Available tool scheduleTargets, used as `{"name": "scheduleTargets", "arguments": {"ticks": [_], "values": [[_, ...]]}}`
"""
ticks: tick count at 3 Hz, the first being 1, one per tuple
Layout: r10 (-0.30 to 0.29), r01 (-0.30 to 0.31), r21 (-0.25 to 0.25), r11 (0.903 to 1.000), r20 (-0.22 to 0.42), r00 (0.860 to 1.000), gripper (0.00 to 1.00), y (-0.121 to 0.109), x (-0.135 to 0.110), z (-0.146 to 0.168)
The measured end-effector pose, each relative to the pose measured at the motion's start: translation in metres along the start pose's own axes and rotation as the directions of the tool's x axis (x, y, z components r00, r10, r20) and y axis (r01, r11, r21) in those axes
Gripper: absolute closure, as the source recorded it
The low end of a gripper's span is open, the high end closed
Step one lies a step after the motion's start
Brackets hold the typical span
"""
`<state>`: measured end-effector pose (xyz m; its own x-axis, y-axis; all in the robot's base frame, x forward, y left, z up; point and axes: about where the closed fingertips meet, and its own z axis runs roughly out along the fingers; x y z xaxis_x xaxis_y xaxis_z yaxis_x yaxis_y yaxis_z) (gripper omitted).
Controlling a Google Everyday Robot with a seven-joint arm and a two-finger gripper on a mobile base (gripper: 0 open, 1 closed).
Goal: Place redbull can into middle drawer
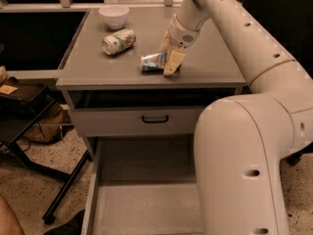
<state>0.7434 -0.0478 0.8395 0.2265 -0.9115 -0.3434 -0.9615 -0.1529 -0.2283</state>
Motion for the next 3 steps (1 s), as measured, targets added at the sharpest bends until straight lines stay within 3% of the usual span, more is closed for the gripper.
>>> {"name": "scheduleTargets", "arguments": {"ticks": [2, 3], "values": [[0.002, -0.002, 0.005, 1.0000, 0.005, 1.000, 0.88, -0.001, -0.001, 0.004], [0.017, -0.018, 0.034, 0.9993, 0.037, 0.999, 1.00, 0.014, -0.004, -0.013]]}}
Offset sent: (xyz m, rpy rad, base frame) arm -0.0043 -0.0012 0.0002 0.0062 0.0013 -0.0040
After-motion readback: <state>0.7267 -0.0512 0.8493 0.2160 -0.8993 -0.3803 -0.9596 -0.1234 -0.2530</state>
